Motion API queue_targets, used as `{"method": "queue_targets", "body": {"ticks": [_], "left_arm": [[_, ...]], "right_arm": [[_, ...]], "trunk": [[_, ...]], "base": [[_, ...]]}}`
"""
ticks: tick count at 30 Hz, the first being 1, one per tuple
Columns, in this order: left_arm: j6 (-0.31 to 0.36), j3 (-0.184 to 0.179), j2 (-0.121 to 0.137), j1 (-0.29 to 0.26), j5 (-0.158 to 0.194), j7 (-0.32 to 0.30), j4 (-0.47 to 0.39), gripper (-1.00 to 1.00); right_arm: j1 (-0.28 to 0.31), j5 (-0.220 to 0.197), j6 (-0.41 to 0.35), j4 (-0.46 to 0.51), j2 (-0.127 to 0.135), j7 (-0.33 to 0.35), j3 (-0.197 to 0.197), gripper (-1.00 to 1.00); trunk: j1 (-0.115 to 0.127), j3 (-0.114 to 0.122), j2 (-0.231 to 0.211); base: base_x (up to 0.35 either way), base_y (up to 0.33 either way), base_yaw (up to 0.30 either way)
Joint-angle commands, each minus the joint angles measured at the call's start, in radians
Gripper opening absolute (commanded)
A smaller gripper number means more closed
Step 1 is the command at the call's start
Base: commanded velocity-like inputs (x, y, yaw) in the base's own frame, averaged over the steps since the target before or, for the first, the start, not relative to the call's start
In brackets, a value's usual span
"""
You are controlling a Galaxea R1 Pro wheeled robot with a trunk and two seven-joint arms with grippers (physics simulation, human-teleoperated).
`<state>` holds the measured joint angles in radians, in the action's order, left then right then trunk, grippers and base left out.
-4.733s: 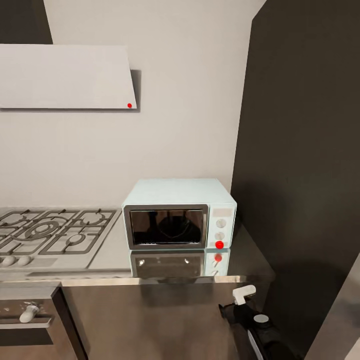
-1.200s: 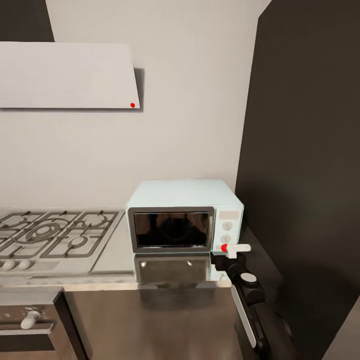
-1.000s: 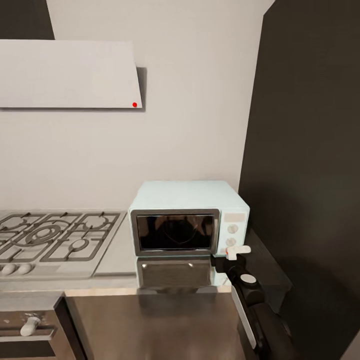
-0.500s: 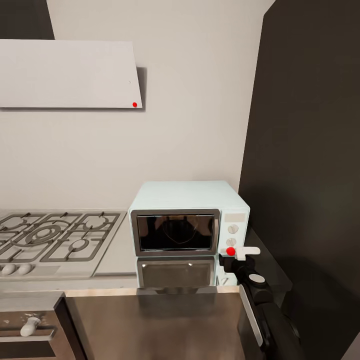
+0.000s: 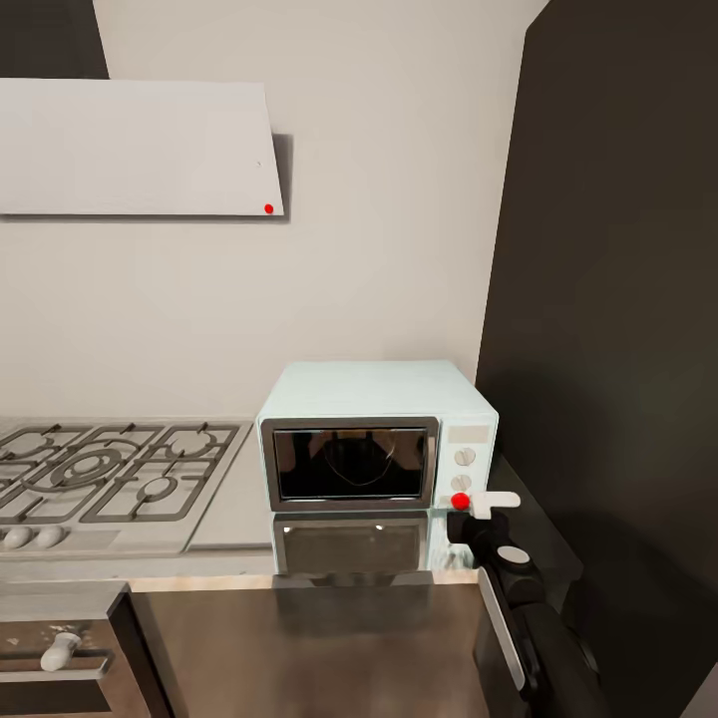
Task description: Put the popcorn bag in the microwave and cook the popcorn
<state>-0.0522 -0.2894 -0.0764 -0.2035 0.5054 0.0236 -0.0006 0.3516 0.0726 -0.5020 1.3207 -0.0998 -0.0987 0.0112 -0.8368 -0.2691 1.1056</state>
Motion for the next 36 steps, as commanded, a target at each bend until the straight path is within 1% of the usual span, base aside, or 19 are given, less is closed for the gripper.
{"method": "queue_targets", "body": {"ticks": [1, 7, 16, 23, 27, 30, 31, 32, 34, 36], "left_arm": [[-0.003, -0.008, 0.000, -0.001, 0.008, 0.002, 0.001, 1.00], [-0.003, -0.008, 0.000, -0.001, 0.007, 0.002, 0.001, 1.00], [-0.002, -0.008, 0.000, -0.001, 0.008, 0.001, 0.001, 1.00], [-0.003, -0.008, 0.001, -0.001, 0.008, 0.001, 0.000, 1.00], [-0.003, -0.008, 0.001, -0.001, 0.008, 0.001, 0.001, 1.00], [-0.003, -0.008, 0.001, -0.001, 0.008, 0.001, 0.000, 1.00], [-0.003, -0.008, 0.001, -0.001, 0.008, 0.001, 0.000, 1.00], [-0.003, -0.008, 0.001, -0.001, 0.008, 0.001, 0.001, 1.00], [-0.003, -0.008, 0.001, -0.001, 0.008, 0.001, 0.001, 1.00], [-0.003, -0.008, 0.001, -0.001, 0.008, 0.001, 0.001, 1.00]], "right_arm": [[0.001, 0.009, -0.009, 0.003, 0.000, -0.002, 0.001, -1.00], [0.001, 0.010, -0.045, 0.006, 0.003, -0.003, 0.000, -1.00], [0.001, 0.008, -0.064, 0.009, 0.003, -0.003, -0.001, -1.00], [0.001, 0.007, -0.064, 0.000, 0.003, -0.005, -0.002, -1.00], [0.001, 0.007, -0.063, -0.003, 0.003, -0.005, -0.027, -1.00], [0.001, 0.005, -0.060, -0.005, 0.004, -0.005, -0.035, -1.00], [0.001, 0.005, -0.058, -0.006, 0.005, -0.005, -0.036, -1.00], [0.001, 0.004, -0.057, -0.008, 0.013, -0.006, -0.037, -1.00], [0.001, 0.003, -0.055, -0.020, 0.038, -0.006, -0.036, -1.00], [0.001, 0.004, -0.055, -0.021, 0.041, -0.005, -0.036, -1.00]], "trunk": [[0.000, -0.001, 0.001], [0.000, -0.001, 0.001], [0.000, -0.001, 0.001], [0.000, -0.001, 0.001], [0.000, -0.001, 0.001], [0.000, -0.001, 0.001], [0.000, -0.001, 0.001], [0.000, -0.001, 0.001], [0.000, -0.001, 0.001], [0.000, -0.001, 0.001]], "base": [[0.000, 0.000, 0.000], [0.000, 0.000, 0.000], [0.005, 0.000, 0.000], [0.149, 0.000, 0.000], [0.182, 0.000, 0.000], [0.176, 0.000, 0.000], [0.167, 0.000, 0.000], [0.129, 0.000, 0.000], [0.041, 0.000, 0.000], [0.004, 0.000, 0.000]]}}
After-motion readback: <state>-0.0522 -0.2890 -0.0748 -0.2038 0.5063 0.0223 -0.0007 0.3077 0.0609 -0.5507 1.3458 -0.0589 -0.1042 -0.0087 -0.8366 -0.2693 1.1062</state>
